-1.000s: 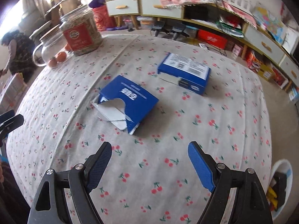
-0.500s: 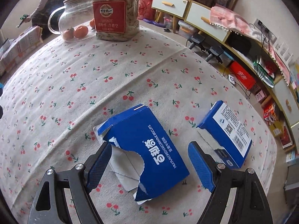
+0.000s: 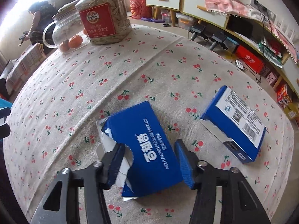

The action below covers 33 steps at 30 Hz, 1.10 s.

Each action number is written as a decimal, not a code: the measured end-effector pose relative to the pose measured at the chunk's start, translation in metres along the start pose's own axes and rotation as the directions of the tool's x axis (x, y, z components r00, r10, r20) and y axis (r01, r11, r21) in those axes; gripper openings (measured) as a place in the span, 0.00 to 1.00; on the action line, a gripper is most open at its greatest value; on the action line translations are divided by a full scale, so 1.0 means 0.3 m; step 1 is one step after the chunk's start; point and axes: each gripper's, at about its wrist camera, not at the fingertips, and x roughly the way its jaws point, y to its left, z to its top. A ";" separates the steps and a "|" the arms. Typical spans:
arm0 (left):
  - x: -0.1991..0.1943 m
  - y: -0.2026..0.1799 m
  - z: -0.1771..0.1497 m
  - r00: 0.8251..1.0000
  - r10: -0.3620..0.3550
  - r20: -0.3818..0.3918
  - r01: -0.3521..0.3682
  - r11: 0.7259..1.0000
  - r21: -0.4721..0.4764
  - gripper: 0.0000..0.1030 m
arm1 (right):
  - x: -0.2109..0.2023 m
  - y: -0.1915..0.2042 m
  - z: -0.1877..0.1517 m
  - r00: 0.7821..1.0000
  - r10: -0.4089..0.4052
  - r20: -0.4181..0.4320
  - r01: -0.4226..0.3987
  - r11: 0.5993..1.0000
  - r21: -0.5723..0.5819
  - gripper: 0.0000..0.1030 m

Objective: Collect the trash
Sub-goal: 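Grasp the torn blue biscuit carton with the right gripper, then grasp the blue biscuit box with the left gripper while the right holds the carton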

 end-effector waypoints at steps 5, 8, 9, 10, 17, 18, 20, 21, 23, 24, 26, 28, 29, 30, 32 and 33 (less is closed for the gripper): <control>-0.003 -0.008 -0.004 1.000 -0.006 0.002 0.006 1.000 0.003 0.99 | -0.053 -0.029 -0.069 1.000 -0.001 0.001 0.001 0.997 0.073 0.45; -0.009 -0.015 -0.007 1.000 -0.011 0.006 0.011 1.000 0.010 0.99 | -0.097 -0.022 -0.121 1.000 0.002 0.011 -0.003 0.994 0.105 0.45; -0.011 -0.019 -0.008 1.000 -0.012 0.008 0.012 1.000 0.015 0.99 | -0.112 -0.021 -0.135 1.000 -0.002 0.013 0.001 0.993 0.116 0.45; -0.011 -0.022 -0.010 1.000 -0.010 0.010 0.010 1.000 0.018 0.99 | -0.130 -0.020 -0.149 1.000 -0.011 0.014 0.009 0.992 0.127 0.45; -0.016 -0.061 -0.022 1.000 -0.009 0.016 0.008 0.999 0.049 0.99 | -0.266 -0.041 -0.243 0.997 -0.083 -0.001 0.081 0.975 0.207 0.45; -0.017 -0.069 -0.024 1.000 -0.009 0.017 0.008 0.998 0.056 0.99 | -0.284 -0.049 -0.253 0.996 -0.093 -0.004 0.092 0.970 0.225 0.45; -0.019 -0.087 -0.028 1.000 -0.009 0.021 0.008 0.997 0.072 0.99 | -0.330 -0.077 -0.286 0.995 -0.101 -0.012 0.101 0.955 0.280 0.45; -0.019 -0.099 -0.029 1.000 -0.010 0.022 0.009 0.997 0.082 0.99 | -0.348 -0.090 -0.299 0.994 -0.106 -0.014 0.105 0.948 0.301 0.45; -0.022 -0.121 -0.033 1.000 -0.013 0.028 0.010 0.995 0.104 0.99 | -0.392 -0.116 -0.340 0.992 -0.123 -0.017 0.122 0.933 0.340 0.45; -0.025 -0.136 -0.035 0.999 -0.015 0.032 0.011 0.993 0.117 0.99 | -0.410 -0.125 -0.357 0.991 -0.136 -0.016 0.132 0.926 0.354 0.45; -0.028 -0.165 -0.039 0.999 -0.023 0.038 0.017 0.989 0.148 0.99 | -0.451 -0.149 -0.401 0.987 -0.159 -0.004 0.148 0.909 0.389 0.45; -0.029 -0.202 -0.045 0.998 -0.034 0.046 0.024 0.981 0.193 0.99 | -0.482 -0.175 -0.443 0.986 -0.169 0.005 0.151 0.892 0.427 0.45; -0.029 -0.220 -0.048 0.998 -0.037 0.050 0.026 0.977 0.213 0.99 | -0.493 -0.189 -0.462 0.985 -0.173 0.006 0.152 0.881 0.448 0.45; -0.026 -0.241 -0.052 0.998 -0.045 0.051 0.031 0.971 0.237 0.99 | -0.508 -0.208 -0.483 0.984 -0.176 0.009 0.151 0.869 0.471 0.45; -0.019 -0.282 -0.057 0.997 -0.059 0.049 0.043 0.960 0.278 0.99 | -0.534 -0.232 -0.508 0.983 -0.181 0.022 0.146 0.853 0.501 0.45; -0.016 -0.300 -0.059 0.997 -0.065 0.046 0.049 0.954 0.295 0.99 | -0.547 -0.244 -0.519 0.983 -0.183 0.029 0.143 0.847 0.511 0.45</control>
